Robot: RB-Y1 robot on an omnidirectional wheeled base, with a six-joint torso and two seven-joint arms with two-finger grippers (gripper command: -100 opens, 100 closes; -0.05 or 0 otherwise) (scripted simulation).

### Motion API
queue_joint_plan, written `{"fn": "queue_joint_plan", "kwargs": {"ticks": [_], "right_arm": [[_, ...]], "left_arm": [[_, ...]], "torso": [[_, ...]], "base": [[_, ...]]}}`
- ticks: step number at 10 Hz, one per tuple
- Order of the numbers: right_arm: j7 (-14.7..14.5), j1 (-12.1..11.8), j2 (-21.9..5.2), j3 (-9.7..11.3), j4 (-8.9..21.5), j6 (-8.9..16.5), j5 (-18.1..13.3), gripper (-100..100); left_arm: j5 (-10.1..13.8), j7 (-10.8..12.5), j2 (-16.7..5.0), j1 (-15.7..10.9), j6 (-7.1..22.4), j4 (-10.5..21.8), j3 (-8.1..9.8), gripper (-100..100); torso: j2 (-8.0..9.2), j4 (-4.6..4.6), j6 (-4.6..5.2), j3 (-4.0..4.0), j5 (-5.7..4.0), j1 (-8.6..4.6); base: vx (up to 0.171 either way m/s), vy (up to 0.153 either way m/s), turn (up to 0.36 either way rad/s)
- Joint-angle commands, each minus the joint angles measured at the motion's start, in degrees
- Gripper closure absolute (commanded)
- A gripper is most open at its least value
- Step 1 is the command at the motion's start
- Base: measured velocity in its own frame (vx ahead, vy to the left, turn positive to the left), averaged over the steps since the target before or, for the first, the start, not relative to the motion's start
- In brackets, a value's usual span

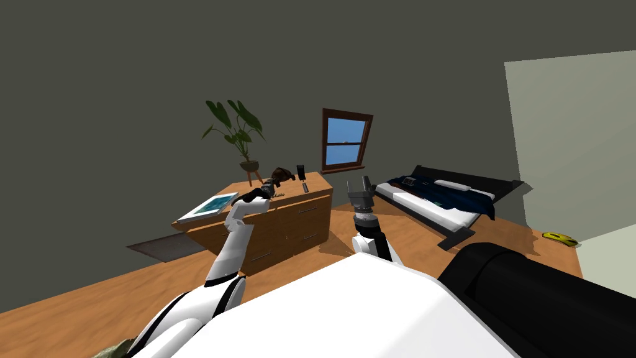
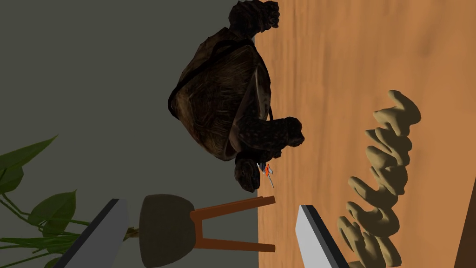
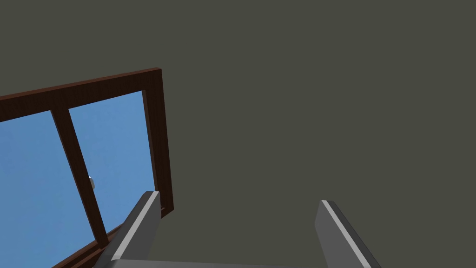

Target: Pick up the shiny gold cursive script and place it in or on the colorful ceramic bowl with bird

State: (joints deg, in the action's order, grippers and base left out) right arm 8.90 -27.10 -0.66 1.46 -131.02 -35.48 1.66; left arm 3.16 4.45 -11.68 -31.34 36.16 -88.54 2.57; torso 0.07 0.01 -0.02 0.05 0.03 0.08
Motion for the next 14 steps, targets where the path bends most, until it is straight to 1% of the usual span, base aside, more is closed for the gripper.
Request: {"fn": "queue_joint_plan", "kwargs": {"ticks": [1, 2, 3, 4, 5, 6, 7, 8, 9, 10, 11, 12, 13, 14], "right_arm": [[0.00, 0.00, 0.00, 0.00, 0.00, 0.00, 0.00, 0], [0.00, 0.00, 0.00, 0.00, 0.00, 0.00, 0.00, 0], [0.00, 0.00, 0.00, 0.00, 0.00, 0.00, 0.00, 0], [0.00, 0.00, 0.00, 0.00, 0.00, 0.00, 0.00, 0], [0.00, 0.00, 0.00, 0.00, 0.00, 0.00, 0.00, 0], [0.00, 0.00, 0.00, 0.00, 0.00, 0.00, 0.00, 0], [0.00, 0.00, 0.00, 0.00, 0.00, 0.00, 0.00, 0], [0.00, 0.00, 0.00, 0.00, 0.00, 0.00, 0.00, 0], [0.00, 0.00, 0.00, 0.00, 0.00, 0.00, 0.00, 0], [0.00, 0.00, 0.00, 0.00, 0.00, 0.00, 0.00, 0], [0.00, 0.00, 0.00, 0.00, 0.00, 0.00, 0.00, 0], [0.00, 0.00, 0.00, 0.00, 0.00, 0.00, 0.00, 0], [0.00, 0.00, 0.00, 0.00, 0.00, 0.00, 0.00, 0], [0.00, 0.00, 0.00, 0.00, 0.00, 0.00, 0.00, 0]], "left_arm": [[0.72, 0.83, -0.07, -2.86, 2.86, 2.86, 0.32, -100], [0.72, 0.83, -0.07, -4.81, 4.11, 3.99, 0.32, -100], [0.72, 0.83, -0.07, -5.14, 4.83, 3.99, 0.32, -100], [1.43, 1.65, -0.09, -7.61, 6.90, 6.77, 0.59, -100], [1.43, 1.65, -0.09, -9.12, 8.35, 7.50, 0.59, -100], [1.43, 1.65, -0.09, -9.12, 8.78, 7.50, 0.59, -100], [2.13, 2.46, -0.08, -11.69, 10.98, 10.27, 0.83, -100], [2.13, 2.46, -0.08, -12.94, 12.40, 11.08, 0.83, -100], [2.81, 3.29, -0.06, -14.92, 13.97, 13.34, 1.06, -100], [2.81, 3.29, -0.06, -16.60, 15.36, 14.72, 1.06, -100], [2.81, 3.29, -0.06, -16.60, 16.46, 14.72, 1.06, -100], [3.47, 4.12, -0.02, -19.25, 18.25, 17.58, 1.26, -100], [3.47, 4.12, -0.02, -20.10, 19.87, 18.39, 1.26, -100], [4.11, 4.94, 0.02, -22.06, 21.56, 20.28, 1.44, -100]], "torso": [[0.00, 0.00, 0.00, 0.00, 0.00, 0.00], [0.00, -0.01, 0.01, -0.01, 0.00, 0.04], [-0.02, 0.00, 0.00, -0.01, 0.01, 0.04], [-0.03, -0.01, 0.00, -0.02, 0.00, -0.03], [-0.01, -0.01, 0.00, -0.01, 0.00, 0.04], [-0.01, -0.01, 0.00, -0.01, 0.01, 0.05], [-0.03, -0.01, -0.01, -0.02, 0.00, -0.01], [-0.05, -0.02, 0.00, -0.03, 0.00, 0.04], [-0.05, -0.02, 0.00, -0.03, 0.01, 0.05], [-0.04, -0.02, 0.00, -0.03, 0.02, 0.10], [-0.05, -0.02, -0.01, -0.03, 0.02, 0.09], [-0.07, -0.03, -0.02, -0.05, 0.01, 0.01], [-0.10, -0.03, 0.00, -0.06, 0.01, 0.06], [-0.10, -0.04, -0.01, -0.07, 0.02, 0.06]], "base": [[-0.023, 0.041, -0.011], [-0.020, 0.042, -0.016], [-0.011, 0.019, -0.003], [-0.023, 0.042, -0.018], [-0.022, 0.046, -0.018], [-0.008, 0.021, -0.003], [-0.007, 0.041, -0.022], [-0.010, 0.046, -0.021], [-0.015, 0.062, -0.031], [-0.007, 0.056, -0.027], [0.001, 0.025, -0.003], [0.006, 0.048, -0.026], [0.007, 0.048, -0.034], [0.005, 0.052, -0.051]]}}
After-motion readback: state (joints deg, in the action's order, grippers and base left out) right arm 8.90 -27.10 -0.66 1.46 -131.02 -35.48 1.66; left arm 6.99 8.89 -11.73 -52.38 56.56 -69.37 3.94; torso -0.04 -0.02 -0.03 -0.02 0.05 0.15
